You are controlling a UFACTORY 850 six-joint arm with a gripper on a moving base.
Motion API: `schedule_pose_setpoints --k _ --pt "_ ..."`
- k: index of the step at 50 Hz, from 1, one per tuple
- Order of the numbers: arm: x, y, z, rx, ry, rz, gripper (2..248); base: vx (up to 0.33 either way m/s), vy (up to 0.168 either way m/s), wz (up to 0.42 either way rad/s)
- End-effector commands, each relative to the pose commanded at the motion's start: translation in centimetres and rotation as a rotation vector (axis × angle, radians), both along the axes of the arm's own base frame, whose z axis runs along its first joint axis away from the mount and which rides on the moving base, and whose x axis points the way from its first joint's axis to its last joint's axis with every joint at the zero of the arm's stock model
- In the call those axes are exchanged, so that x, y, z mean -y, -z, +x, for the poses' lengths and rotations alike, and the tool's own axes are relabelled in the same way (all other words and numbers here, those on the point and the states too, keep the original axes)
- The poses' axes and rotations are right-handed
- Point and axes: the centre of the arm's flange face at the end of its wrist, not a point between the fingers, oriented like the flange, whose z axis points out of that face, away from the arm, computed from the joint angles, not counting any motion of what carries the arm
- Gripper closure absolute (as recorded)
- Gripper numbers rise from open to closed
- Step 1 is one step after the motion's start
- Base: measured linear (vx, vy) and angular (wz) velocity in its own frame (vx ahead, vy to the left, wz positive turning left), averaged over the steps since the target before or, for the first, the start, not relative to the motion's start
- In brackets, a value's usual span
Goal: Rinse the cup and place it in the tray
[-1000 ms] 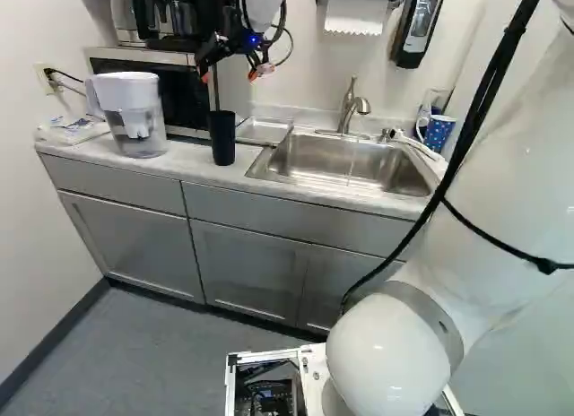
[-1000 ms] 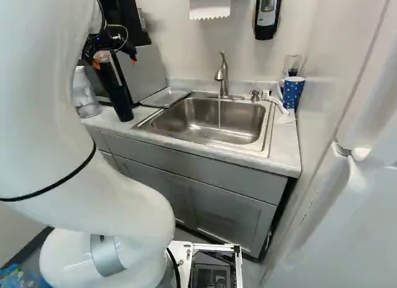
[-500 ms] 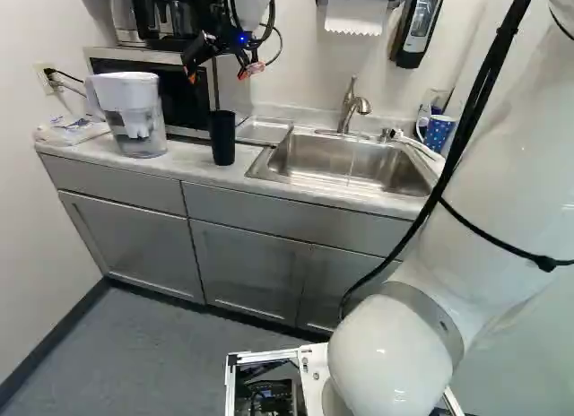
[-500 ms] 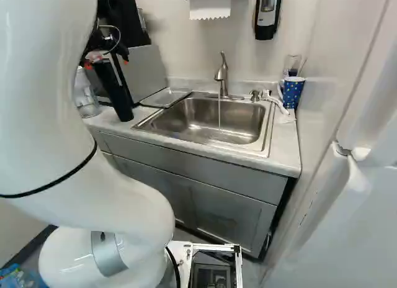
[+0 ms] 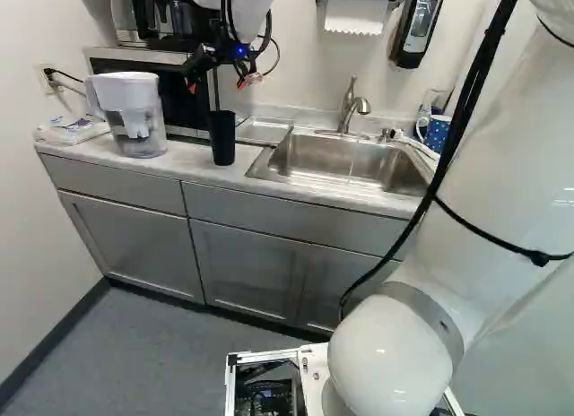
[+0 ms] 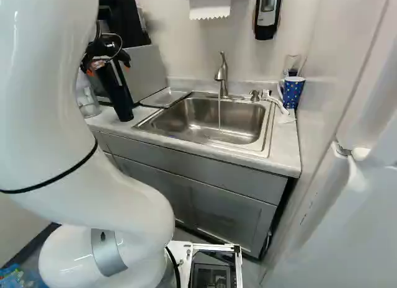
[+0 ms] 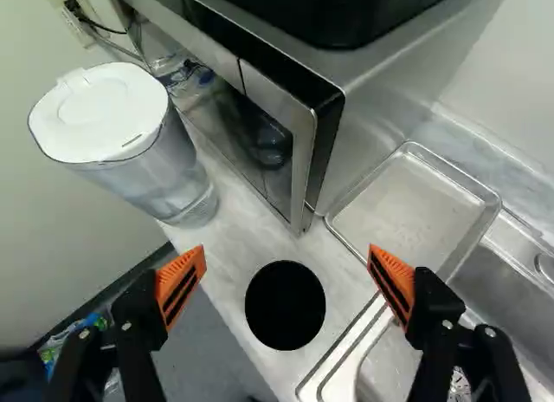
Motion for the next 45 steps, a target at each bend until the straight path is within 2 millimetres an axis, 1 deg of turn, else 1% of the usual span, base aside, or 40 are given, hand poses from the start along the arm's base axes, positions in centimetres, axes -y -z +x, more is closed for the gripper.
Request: schedule_pose_setpoints --k 29,45 --pt "-0.3 3.0 -1.5 0.003 -0.021 0.002 3 0.0 0.0 0.0" --pt "0.4 4.7 -3.0 0.006 -0.023 0.003 3 0.0 0.0 0.0"
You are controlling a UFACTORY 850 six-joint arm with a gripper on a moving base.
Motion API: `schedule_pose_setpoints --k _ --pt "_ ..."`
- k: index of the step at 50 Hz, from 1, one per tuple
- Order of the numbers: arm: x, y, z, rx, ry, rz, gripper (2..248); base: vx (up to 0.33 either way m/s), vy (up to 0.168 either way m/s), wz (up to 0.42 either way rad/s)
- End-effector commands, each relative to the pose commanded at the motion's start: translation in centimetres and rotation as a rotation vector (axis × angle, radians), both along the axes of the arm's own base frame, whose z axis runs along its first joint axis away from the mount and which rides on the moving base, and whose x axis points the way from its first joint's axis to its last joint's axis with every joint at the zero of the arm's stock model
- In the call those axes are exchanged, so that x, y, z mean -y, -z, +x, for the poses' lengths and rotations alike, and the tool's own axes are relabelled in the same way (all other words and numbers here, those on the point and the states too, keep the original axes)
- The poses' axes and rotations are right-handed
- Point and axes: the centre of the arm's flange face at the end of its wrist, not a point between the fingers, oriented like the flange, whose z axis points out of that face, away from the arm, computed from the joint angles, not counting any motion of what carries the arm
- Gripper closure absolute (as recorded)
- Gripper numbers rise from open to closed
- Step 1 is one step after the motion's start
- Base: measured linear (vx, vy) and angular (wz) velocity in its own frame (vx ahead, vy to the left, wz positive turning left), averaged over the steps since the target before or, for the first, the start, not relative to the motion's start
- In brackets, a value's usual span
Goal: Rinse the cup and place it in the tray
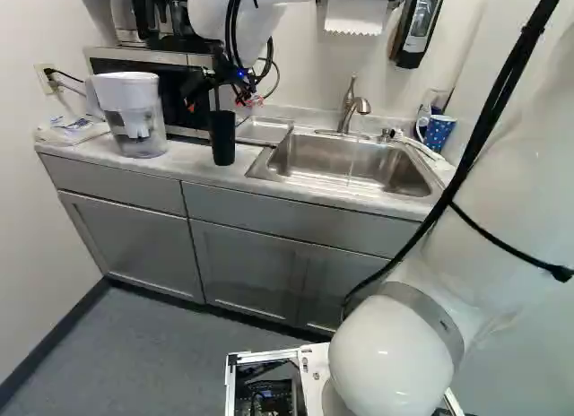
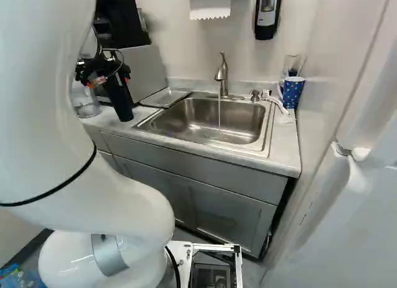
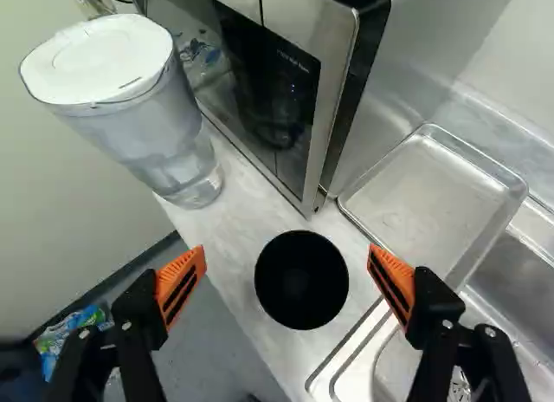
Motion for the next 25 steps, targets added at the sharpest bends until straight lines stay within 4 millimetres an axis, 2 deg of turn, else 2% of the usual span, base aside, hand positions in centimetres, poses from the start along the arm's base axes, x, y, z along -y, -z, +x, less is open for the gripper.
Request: schedule_pose_setpoints --k 25 --pt "0.3 2.6 -1.9 0.008 -0.015 0.005 3 0.0 0.0 0.0"
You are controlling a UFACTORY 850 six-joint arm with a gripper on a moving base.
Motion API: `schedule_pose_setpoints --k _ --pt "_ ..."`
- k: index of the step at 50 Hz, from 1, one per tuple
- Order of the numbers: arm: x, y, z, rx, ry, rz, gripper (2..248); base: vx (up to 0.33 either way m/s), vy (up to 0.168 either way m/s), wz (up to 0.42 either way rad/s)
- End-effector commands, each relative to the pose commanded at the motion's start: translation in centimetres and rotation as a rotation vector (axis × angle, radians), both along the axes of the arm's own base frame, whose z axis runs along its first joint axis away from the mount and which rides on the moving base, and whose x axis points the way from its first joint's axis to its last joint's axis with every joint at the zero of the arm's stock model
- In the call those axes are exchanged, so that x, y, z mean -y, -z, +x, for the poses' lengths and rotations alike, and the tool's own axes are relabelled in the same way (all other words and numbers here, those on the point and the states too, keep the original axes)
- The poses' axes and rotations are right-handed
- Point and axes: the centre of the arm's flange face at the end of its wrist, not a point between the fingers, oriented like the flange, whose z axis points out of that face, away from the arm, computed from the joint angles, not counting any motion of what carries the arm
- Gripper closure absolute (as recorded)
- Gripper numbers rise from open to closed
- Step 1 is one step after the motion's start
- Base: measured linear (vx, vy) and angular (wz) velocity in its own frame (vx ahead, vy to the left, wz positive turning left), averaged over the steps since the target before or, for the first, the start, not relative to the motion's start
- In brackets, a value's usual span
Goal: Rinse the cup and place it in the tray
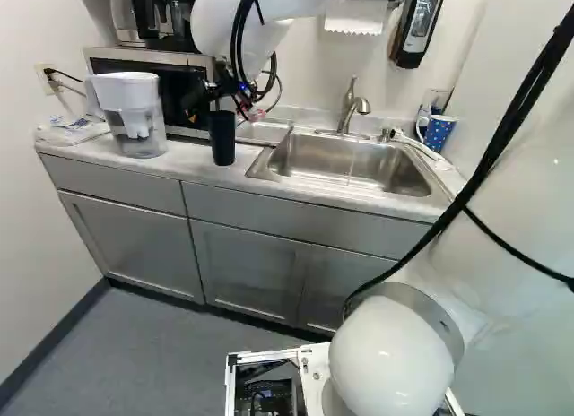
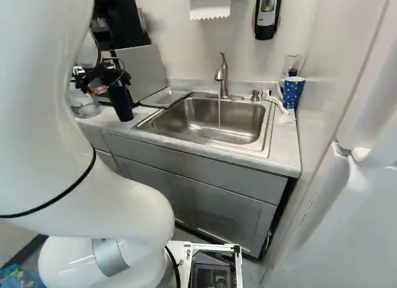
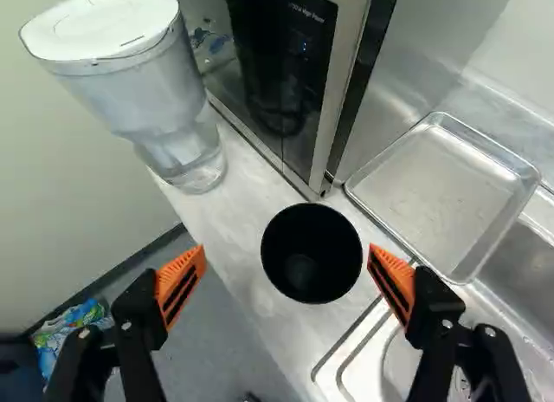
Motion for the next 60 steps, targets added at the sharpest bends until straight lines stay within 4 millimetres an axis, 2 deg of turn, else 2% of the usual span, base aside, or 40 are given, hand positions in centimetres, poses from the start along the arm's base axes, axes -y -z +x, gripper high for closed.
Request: schedule_pose_setpoints --k 40,60 --pt "1.3 3.9 -1.4 0.035 0.008 0.02 3 0.0 0.0 0.0" --pt "1.4 5.7 -1.4 0.06 0.011 0.035 3 0.0 0.0 0.0"
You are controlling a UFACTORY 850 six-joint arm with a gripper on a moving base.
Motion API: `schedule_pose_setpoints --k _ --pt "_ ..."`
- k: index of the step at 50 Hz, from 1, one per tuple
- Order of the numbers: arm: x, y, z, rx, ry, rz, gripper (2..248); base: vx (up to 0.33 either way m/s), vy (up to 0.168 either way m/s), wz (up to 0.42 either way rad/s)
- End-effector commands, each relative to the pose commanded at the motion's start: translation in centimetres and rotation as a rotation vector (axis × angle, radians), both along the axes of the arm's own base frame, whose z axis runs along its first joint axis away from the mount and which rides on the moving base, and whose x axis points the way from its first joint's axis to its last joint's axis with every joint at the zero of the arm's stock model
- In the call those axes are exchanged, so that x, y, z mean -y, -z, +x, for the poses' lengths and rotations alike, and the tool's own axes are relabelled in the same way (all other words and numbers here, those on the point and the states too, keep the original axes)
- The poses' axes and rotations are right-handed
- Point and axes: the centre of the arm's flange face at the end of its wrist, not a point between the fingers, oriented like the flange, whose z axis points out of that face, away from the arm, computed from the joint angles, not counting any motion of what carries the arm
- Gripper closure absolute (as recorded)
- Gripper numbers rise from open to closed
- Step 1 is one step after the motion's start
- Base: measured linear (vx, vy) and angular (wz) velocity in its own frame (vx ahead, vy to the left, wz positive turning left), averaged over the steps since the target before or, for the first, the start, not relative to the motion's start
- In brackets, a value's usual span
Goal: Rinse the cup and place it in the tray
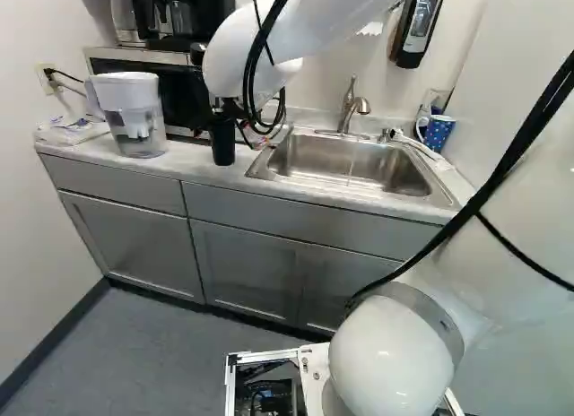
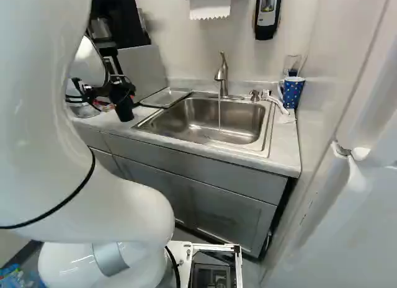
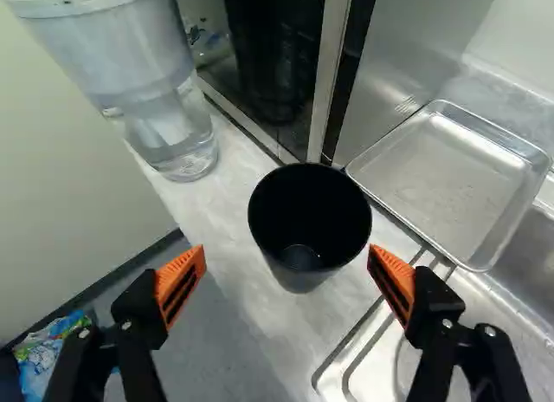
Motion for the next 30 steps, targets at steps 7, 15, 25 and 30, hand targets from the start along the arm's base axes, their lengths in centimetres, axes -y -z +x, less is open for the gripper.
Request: schedule_pose_setpoints --k 7,15,25,30 --pt "-0.1 0.6 0.1 0.01 0.0 0.006 3 0.0 0.0 0.0" --pt "0.0 1.3 0.1 0.023 0.002 0.013 3 0.0 0.0 0.0" --pt "0.4 2.1 0.0 0.041 0.007 0.023 3 0.0 0.0 0.0" --pt "0.5 2.5 0.0 0.05 0.009 0.029 3 0.0 0.0 0.0"
